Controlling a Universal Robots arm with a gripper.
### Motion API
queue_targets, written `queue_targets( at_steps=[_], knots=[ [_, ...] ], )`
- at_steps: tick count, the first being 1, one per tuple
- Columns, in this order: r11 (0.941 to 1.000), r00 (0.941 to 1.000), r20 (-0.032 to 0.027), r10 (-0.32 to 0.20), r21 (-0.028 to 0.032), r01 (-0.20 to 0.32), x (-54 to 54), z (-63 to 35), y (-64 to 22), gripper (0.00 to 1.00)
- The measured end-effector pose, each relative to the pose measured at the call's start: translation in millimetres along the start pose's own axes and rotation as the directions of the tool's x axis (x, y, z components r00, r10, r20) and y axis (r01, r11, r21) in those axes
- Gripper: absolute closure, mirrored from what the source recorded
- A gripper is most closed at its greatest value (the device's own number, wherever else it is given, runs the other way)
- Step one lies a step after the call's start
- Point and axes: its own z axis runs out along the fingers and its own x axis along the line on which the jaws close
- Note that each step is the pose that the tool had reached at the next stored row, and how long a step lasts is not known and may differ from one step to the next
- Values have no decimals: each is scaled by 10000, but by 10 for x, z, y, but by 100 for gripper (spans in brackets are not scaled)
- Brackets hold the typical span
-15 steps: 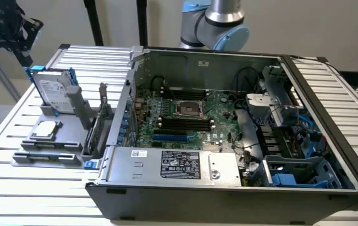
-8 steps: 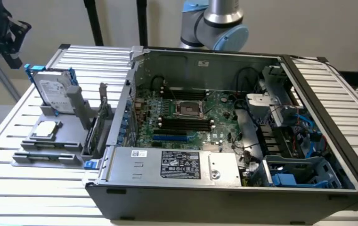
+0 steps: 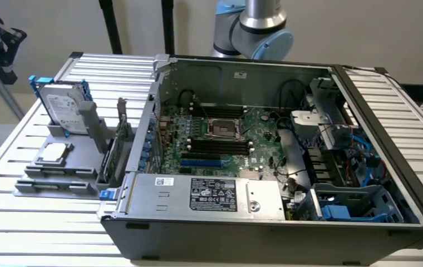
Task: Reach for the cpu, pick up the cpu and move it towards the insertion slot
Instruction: 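Pick up the cpu and move it towards the insertion slot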
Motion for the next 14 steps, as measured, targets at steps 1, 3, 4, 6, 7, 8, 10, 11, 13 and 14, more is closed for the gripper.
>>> queue_targets(
  at_steps=[1,3,4,6,7,8,10,11,13,14],
  knots=[
    [10000,10000,-1,1,0,-1,0,0,0,89],
    [10000,10000,-1,1,0,-1,1,-1,0,82],
    [10000,10000,-2,1,1,-1,1,-1,1,82],
    [10000,10000,-2,1,1,-1,1,-1,0,70],
    [10000,10000,-1,2,1,-2,1,-1,0,70],
    [10000,10000,-2,2,1,-2,1,-1,0,58],
    [10000,10000,-2,2,0,-2,1,-1,1,53],
    [10000,10000,-2,2,1,-2,1,-1,1,53],
    [10000,10000,-1,1,1,-1,1,0,0,41],
    [10000,10000,-4,2,2,-2,1,0,0,35]
  ],
)
